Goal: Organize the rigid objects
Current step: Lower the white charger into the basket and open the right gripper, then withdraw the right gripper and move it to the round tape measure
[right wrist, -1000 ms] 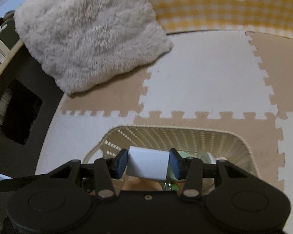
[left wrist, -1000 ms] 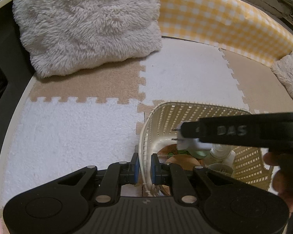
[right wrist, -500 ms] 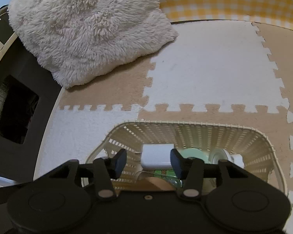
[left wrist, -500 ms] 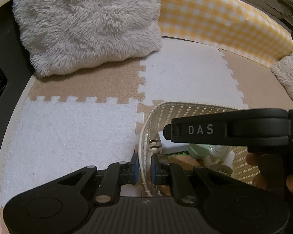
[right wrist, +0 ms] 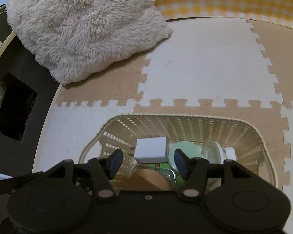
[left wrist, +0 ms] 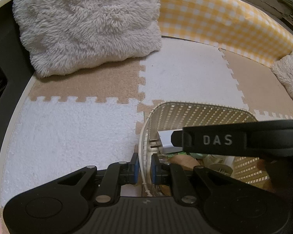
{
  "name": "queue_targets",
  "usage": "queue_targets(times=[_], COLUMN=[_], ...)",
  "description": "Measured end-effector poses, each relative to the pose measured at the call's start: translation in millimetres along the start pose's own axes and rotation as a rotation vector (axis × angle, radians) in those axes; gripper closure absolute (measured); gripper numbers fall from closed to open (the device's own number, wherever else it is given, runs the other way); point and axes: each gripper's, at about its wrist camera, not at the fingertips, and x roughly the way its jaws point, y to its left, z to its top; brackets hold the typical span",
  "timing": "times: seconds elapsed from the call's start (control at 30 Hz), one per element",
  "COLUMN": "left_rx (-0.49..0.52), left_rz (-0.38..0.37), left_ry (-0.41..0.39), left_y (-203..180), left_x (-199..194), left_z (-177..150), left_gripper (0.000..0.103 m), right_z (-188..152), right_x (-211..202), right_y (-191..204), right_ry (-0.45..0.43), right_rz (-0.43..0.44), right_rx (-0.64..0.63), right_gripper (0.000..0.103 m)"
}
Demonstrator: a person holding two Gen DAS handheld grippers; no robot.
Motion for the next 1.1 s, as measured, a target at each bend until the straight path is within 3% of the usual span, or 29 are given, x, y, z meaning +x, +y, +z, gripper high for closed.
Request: queue_targets(times=[0.73,1.1], left_rx=[0.006,0.006], left_rz=[0.001,0.002], left_ry=[0.008,0.009], left_y=[0.7,0.5], left_x=[1.7,2.0], left_z=[-2.2,-2.2], left_gripper=[0.091,0.091], right_z=[-3.1,-11.1], right_x=[-75.9,-128.5], right_y=[-12.4,-43.3], right_ry=[-0.100,-0.215], right_rz=[0.059,0.002], right_rx=[0.004,-0.040], right_gripper=[0.018,0.000])
